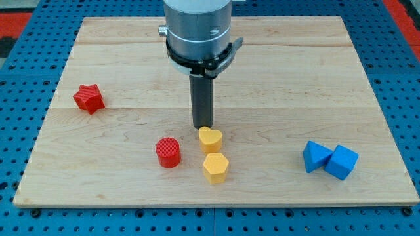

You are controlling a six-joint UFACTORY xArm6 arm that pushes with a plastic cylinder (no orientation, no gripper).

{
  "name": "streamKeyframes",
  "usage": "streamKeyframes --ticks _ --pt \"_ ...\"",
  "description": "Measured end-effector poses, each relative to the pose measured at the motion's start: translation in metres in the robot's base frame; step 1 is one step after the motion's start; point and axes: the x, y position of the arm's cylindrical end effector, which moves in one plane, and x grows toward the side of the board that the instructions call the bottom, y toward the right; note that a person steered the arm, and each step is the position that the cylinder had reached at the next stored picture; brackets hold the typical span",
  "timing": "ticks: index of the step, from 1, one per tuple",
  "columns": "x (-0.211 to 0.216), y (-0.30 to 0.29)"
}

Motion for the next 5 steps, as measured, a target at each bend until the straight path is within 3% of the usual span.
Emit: streamKeyframes --ticks 3,5 --pt "-0.001 -0.011" --pt "-0.029 -0.07"
